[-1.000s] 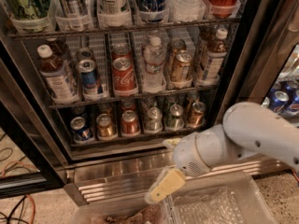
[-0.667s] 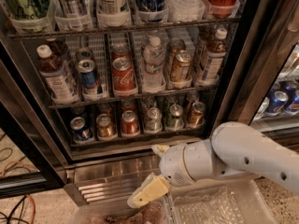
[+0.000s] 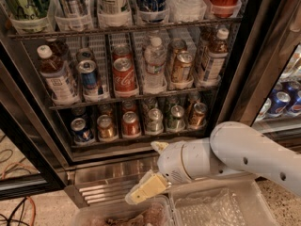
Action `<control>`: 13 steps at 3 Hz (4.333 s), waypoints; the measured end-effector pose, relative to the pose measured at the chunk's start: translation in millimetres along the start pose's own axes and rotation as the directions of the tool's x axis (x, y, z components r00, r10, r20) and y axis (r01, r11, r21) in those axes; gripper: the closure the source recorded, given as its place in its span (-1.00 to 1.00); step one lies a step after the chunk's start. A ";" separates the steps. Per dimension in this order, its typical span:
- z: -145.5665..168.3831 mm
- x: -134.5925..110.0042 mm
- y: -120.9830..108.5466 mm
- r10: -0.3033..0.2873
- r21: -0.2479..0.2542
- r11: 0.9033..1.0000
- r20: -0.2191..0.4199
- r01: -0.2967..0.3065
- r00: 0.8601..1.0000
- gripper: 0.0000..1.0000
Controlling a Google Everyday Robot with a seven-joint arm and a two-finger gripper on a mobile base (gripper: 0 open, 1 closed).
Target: Pick pepsi can from bottom shelf of fridge
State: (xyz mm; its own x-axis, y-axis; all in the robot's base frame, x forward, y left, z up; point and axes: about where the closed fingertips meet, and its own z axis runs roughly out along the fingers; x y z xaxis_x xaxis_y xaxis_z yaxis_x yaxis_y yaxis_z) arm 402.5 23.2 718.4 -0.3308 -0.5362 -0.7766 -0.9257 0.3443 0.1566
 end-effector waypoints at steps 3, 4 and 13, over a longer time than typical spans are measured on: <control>71.2 -7.1 -38.1 0.002 0.036 0.999 0.262 -0.012 0.965 -1.00; 116.5 -26.3 -42.1 -0.004 0.005 1.000 0.374 0.002 0.927 -1.00; 284.5 -28.7 9.9 0.194 -0.052 0.979 0.530 -0.197 0.826 -1.00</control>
Offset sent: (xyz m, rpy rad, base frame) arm 0.0614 0.0388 -0.0687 0.2589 -0.0934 -0.0944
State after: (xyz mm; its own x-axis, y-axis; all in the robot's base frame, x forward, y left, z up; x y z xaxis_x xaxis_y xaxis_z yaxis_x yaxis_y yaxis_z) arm 455.0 261.2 568.6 -0.3559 0.0323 -0.9339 -0.8505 0.4028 0.3381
